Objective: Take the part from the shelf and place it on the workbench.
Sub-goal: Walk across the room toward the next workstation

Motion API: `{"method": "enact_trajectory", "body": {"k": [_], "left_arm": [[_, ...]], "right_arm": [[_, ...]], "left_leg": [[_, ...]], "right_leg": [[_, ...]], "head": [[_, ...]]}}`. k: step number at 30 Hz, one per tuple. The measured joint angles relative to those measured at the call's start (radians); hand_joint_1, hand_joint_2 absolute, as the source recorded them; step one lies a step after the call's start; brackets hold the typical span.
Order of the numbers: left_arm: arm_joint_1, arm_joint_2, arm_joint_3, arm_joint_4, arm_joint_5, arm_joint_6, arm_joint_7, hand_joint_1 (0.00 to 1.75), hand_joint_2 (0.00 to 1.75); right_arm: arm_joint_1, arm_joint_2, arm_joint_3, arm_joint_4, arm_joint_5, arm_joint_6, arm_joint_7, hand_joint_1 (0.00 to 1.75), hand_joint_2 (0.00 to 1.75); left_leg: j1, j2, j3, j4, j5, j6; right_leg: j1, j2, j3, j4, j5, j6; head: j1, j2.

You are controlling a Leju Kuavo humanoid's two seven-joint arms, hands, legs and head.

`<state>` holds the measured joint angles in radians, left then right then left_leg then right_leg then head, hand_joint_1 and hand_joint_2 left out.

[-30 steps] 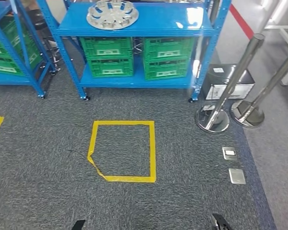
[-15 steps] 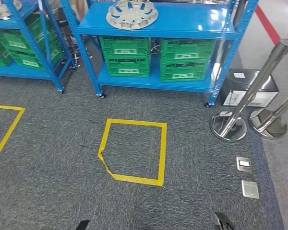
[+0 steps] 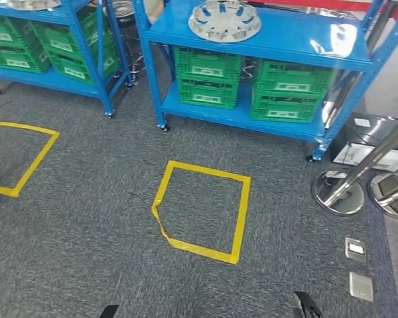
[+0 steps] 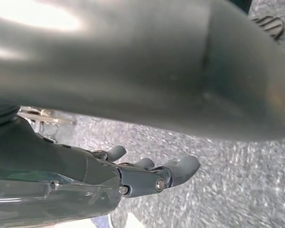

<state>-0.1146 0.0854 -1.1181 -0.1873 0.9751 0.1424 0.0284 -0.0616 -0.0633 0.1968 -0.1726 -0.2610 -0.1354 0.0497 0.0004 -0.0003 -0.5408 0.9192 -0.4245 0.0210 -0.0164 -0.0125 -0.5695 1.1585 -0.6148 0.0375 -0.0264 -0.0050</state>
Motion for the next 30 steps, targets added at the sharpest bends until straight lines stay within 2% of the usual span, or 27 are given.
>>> {"method": "enact_trajectory", "body": {"k": [1, 2, 3, 4, 5, 6, 7, 8, 9, 12, 13, 14, 16, 17, 18, 19, 21, 22, 23, 27, 28, 29, 30], "left_arm": [[-0.001, 0.0, 0.0, 0.0, 0.0, 0.001, 0.001, 0.0, 0.0], [-0.001, 0.0, 0.0, 0.0, 0.001, 0.001, 0.002, 0.0, 0.0], [0.0, 0.0, 0.0, 0.0, 0.001, 0.002, 0.003, 0.0, 0.0], [0.0, 0.0, 0.0, 0.0, 0.002, 0.003, 0.004, 0.0, 0.0], [0.001, 0.0, 0.0, 0.0, 0.002, 0.004, 0.004, 0.0, 0.0], [0.001, -0.001, 0.0, 0.0, 0.002, 0.005, 0.004, 0.0, 0.0], [0.001, -0.001, 0.0, 0.0, 0.002, 0.006, 0.004, 0.0, 0.0], [0.001, -0.001, 0.0, 0.0, 0.002, 0.007, 0.004, 0.0, 0.0], [0.0, -0.001, 0.0, 0.0, 0.002, 0.007, 0.004, 0.0, 0.0], [0.001, 0.001, 0.0, 0.0, 0.002, 0.007, 0.002, 0.0, 0.0], [0.001, 0.001, 0.0, 0.0, 0.002, 0.007, 0.001, 0.0, 0.0], [0.0, 0.0, 0.0, 0.0, 0.002, 0.007, 0.0, 0.0, 0.0], [-0.001, -0.001, 0.0, 0.0, 0.002, 0.006, -0.001, 0.0, 0.0], [0.0, -0.002, 0.0, 0.0, 0.002, 0.005, -0.001, 0.0, 0.0], [0.002, -0.002, 0.0, 0.0, 0.002, 0.004, -0.001, 0.0, 0.0], [0.004, -0.002, 0.0, 0.0, 0.002, 0.004, -0.001, 0.0, 0.0], [0.005, 0.0, 0.0, 0.0, 0.002, 0.003, 0.0, 0.0, 0.0], [0.005, 0.001, 0.0, 0.0, 0.002, 0.003, 0.001, 0.0, 0.0], [0.004, 0.002, 0.0, 0.0, 0.002, 0.003, 0.002, 0.0, 0.0], [0.003, 0.002, 0.0, 0.0, 0.002, 0.003, 0.004, 0.0, 0.0], [0.003, 0.002, 0.0, 0.0, 0.002, 0.003, 0.005, 0.0, 0.0], [0.003, 0.002, 0.0, 0.0, 0.002, 0.003, 0.005, 0.0, 0.0], [0.003, 0.002, 0.0, 0.0, 0.002, 0.003, 0.005, 0.0, 0.0]], "right_arm": [[0.002, -0.001, 0.0, 0.0, -0.001, -0.001, -0.002, 0.0, 0.0], [0.004, -0.001, 0.001, 0.0, -0.001, -0.001, -0.004, 0.0, 0.0], [0.005, -0.001, 0.001, 0.0, -0.001, -0.001, -0.006, 0.0, 0.0], [0.006, -0.001, 0.002, 0.0, -0.001, -0.001, -0.008, 0.0, 0.0], [0.006, -0.001, 0.002, 0.0, -0.001, -0.001, -0.009, 0.0, 0.0], [0.006, -0.002, 0.002, 0.0, -0.002, -0.001, -0.01, 0.0, 0.0], [0.005, -0.002, 0.002, 0.0, -0.002, -0.001, -0.011, 0.0, 0.0], [0.005, -0.002, 0.002, 0.0, -0.002, -0.001, -0.012, 0.0, 0.0], [0.005, -0.002, 0.003, 0.0, -0.002, -0.001, -0.012, 0.0, 0.0], [0.005, -0.002, 0.003, 0.0, -0.003, 0.0, -0.012, 0.0, 0.0], [0.004, -0.002, 0.003, 0.0, -0.003, 0.001, -0.013, 0.0, 0.0], [0.004, -0.002, 0.003, 0.0, -0.003, 0.001, -0.013, 0.0, 0.0], [0.004, -0.002, 0.003, 0.0, -0.003, 0.002, -0.015, 0.0, 0.0], [0.004, -0.002, 0.003, 0.0, -0.003, 0.002, -0.016, 0.0, 0.0], [0.004, -0.002, 0.003, 0.0, -0.003, 0.003, -0.016, 0.0, 0.0], [0.004, -0.002, 0.003, 0.0, -0.002, 0.004, -0.017, 0.0, 0.0], [0.004, -0.002, 0.003, 0.0, -0.002, 0.007, -0.018, 0.0, 0.0], [0.003, -0.002, 0.003, 0.0, -0.002, 0.008, -0.019, 0.0, 0.0], [0.003, -0.002, 0.004, -0.001, -0.002, 0.008, -0.021, 0.0, 0.0], [0.002, -0.002, 0.005, -0.001, -0.001, 0.009, -0.027, 0.0, 0.0], [0.001, -0.002, 0.006, -0.002, -0.001, 0.009, -0.029, 0.0, 0.0], [0.001, -0.002, 0.007, -0.002, -0.001, 0.009, -0.03, 0.0, 0.0], [0.001, -0.002, 0.008, -0.002, -0.001, 0.009, -0.03, 0.0, 0.0]], "left_leg": [[-0.001, -0.006, 0.002, 0.0, -0.003, 0.002], [-0.002, -0.012, 0.005, 0.001, -0.006, 0.003], [-0.002, -0.018, 0.009, 0.002, -0.012, 0.003], [-0.002, -0.023, 0.015, 0.003, -0.019, 0.002], [-0.002, -0.027, 0.022, 0.005, -0.027, -0.001], [-0.004, -0.03, 0.027, 0.009, -0.036, -0.004], [-0.006, -0.032, 0.031, 0.013, -0.044, -0.008], [-0.007, -0.034, 0.032, 0.017, -0.048, -0.013], [-0.007, -0.035, 0.033, 0.019, -0.051, -0.017], [-0.004, -0.032, 0.029, 0.036, -0.061, -0.031], [-0.004, -0.028, 0.01, 0.073, -0.078, -0.036], [-0.002, -0.023, -0.024, 0.136, -0.103, -0.041], [0.001, -0.015, -0.119, 0.286, -0.141, -0.048], [0.002, -0.013, -0.157, 0.333, -0.139, -0.049], [0.003, -0.011, -0.177, 0.338, -0.116, -0.048], [0.003, -0.009, -0.177, 0.302, -0.075, -0.045], [0.0, -0.007, -0.14, 0.164, 0.025, -0.036], [-0.003, -0.005, -0.119, 0.102, 0.052, -0.03], [-0.006, -0.004, -0.106, 0.067, 0.062, -0.024], [-0.005, -0.007, -0.085, 0.04, 0.039, -0.004], [-0.003, -0.007, -0.076, 0.032, 0.037, 0.001], [-0.002, -0.007, -0.067, 0.025, 0.034, 0.005], [-0.003, -0.007, -0.06, 0.022, 0.03, 0.009]], "right_leg": [[0.0, 0.006, -0.035, 0.064, -0.019, 0.001], [0.0, 0.008, -0.055, 0.095, -0.018, 0.001], [0.0, 0.009, -0.058, 0.087, 0.005, 0.001], [-0.001, 0.009, -0.042, 0.04, 0.046, 0.0], [-0.001, 0.011, -0.013, -0.032, 0.091, -0.002], [0.0, 0.013, 0.017, -0.103, 0.119, -0.004], [0.0, 0.015, 0.039, -0.154, 0.133, -0.008], [0.001, 0.017, 0.052, -0.182, 0.135, -0.012], [0.003, 0.017, 0.055, -0.189, 0.127, -0.017], [0.003, 0.016, 0.065, -0.198, 0.131, -0.032], [0.0, 0.014, 0.072, -0.203, 0.132, -0.036], [-0.002, 0.012, 0.08, -0.209, 0.131, -0.038], [-0.002, 0.008, 0.092, -0.212, 0.122, -0.042], [-0.002, 0.007, 0.101, -0.213, 0.114, -0.043], [-0.002, 0.007, 0.112, -0.213, 0.105, -0.042], [-0.003, 0.008, 0.125, -0.213, 0.095, -0.042], [-0.003, 0.009, 0.149, -0.214, 0.072, -0.036], [-0.001, 0.01, 0.155, -0.215, 0.061, -0.031], [0.001, 0.01, 0.159, -0.217, 0.053, -0.025], [0.001, 0.006, 0.172, -0.221, 0.027, -0.006], [0.0, 0.006, 0.16, -0.189, 0.007, -0.003], [0.0, 0.008, 0.135, -0.132, -0.02, -0.001], [0.0, 0.009, 0.095, -0.057, -0.05, 0.001]], "head": [[0.003, 0.0], [0.005, 0.0], [0.006, 0.0], [0.007, 0.0], [0.009, 0.0], [0.01, 0.0], [0.01, 0.0], [0.01, 0.0], [0.009, 0.0], [0.008, 0.0], [0.004, 0.0], [0.0, 0.0], [-0.008, 0.0], [-0.008, 0.0], [-0.009, 0.0], [-0.011, 0.0], [-0.015, 0.0], [-0.018, 0.0], [-0.018, 0.0], [-0.008, 0.0], [-0.006, 0.0], [-0.003, 0.0], [0.0, 0.0]]}}
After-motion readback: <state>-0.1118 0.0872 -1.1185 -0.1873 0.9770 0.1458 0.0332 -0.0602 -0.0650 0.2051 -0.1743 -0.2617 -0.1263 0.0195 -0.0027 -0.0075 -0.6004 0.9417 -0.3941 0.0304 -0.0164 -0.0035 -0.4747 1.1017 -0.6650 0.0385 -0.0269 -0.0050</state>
